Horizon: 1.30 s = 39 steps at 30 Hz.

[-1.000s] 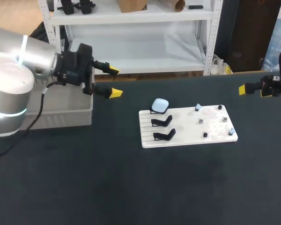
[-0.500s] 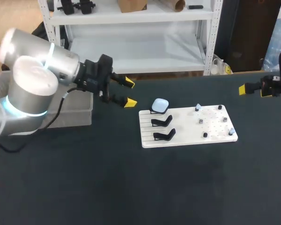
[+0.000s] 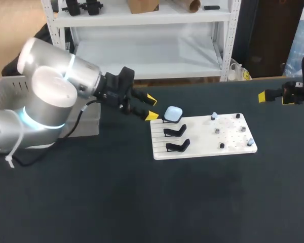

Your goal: Pick up each earbud case from the left stands, insert the matching earbuds, close the lid, and place the case in the box.

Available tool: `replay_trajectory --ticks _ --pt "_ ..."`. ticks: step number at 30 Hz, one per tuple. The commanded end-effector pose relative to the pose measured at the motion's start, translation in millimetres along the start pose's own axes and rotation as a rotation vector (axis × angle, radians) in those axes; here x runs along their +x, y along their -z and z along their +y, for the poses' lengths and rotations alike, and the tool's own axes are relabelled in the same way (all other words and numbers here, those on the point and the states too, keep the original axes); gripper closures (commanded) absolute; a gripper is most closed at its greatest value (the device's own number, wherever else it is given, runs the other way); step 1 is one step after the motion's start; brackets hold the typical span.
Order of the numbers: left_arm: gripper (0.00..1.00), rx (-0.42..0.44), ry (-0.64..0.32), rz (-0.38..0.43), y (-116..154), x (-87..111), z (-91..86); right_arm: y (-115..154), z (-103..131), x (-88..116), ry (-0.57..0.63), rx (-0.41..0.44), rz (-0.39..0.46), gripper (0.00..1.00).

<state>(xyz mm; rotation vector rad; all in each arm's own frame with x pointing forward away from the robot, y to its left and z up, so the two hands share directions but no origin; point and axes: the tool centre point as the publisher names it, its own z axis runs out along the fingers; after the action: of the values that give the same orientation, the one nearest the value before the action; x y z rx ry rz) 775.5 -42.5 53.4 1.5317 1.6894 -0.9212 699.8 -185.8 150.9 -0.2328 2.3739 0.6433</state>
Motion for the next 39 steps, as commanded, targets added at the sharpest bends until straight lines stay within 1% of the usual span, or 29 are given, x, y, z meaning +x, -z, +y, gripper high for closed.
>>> replay_trajectory --ticks 1,7,8,9,13,15,16,17,18,25,26,28,29,36,37,39 --pt "0.51 -0.006 -0.005 -0.01 -7 1.3 0.8 0 -1 0 0.001 -0.002 0.0 0.0" --pt "0.51 -0.014 -0.01 -0.012 -15 2.7 0.1 0 -1 0 0.001 -0.002 0.0 0.0" --pt "0.49 -0.014 -0.011 -0.011 -16 3.2 -0.7 0 -1 0 0.001 -0.002 0.0 0.0" --pt "0.45 -0.013 -0.014 -0.01 -17 3.8 -1.5 0 -1 0 0.001 -0.002 0.0 0.0" --pt "0.4 -0.013 -0.021 -0.006 -21 5.4 -3.0 0 -1 0 0.001 -0.002 0.0 0.0" --pt "0.41 -0.014 -0.022 -0.007 -23 5.7 -1.9 0 -1 0 0.001 -0.002 0.0 0.0" --pt "0.44 -0.018 -0.027 -0.007 -23 5.8 -1.1 0 -1 0 0.001 -0.002 0.0 0.0" --pt "0.5 -0.024 -0.031 -0.007 -24 5.7 -0.6 0 -1 0 0.001 -0.002 0.0 0.0" --pt "0.52 -0.026 -0.033 -0.009 -24 5.1 0.5 0 -1 0 0.001 -0.002 0.0 0.0" --pt "0.51 -0.02 -0.039 -0.019 -28 1.5 3.6 0 -1 0 0.001 -0.002 0.0 0.0" --pt "0.5 -0.018 -0.039 -0.019 -29 1.2 3.3 0 -1 0 0.001 -0.002 0.0 0.0" --pt "0.44 -0.012 -0.04 -0.02 -31 0.8 2.8 0 -1 0 0.001 -0.002 0.0 0.0" --pt "0.43 -0.011 -0.04 -0.021 -32 0.8 2.7 0 -1 0 0.001 -0.002 0.0 0.0" --pt "0.48 -0.005 -0.039 -0.021 -40 2.1 2.2 0 -1 0 0.001 -0.002 0.0 0.0" --pt "0.5 -0.005 -0.039 -0.02 -41 2.6 2.3 0 -1 0 0.001 -0.002 0.0 0.0" --pt "0.52 -0.006 -0.038 -0.019 -43 3.5 2.4 0 -1 0 0.001 -0.002 0.0 0.0"
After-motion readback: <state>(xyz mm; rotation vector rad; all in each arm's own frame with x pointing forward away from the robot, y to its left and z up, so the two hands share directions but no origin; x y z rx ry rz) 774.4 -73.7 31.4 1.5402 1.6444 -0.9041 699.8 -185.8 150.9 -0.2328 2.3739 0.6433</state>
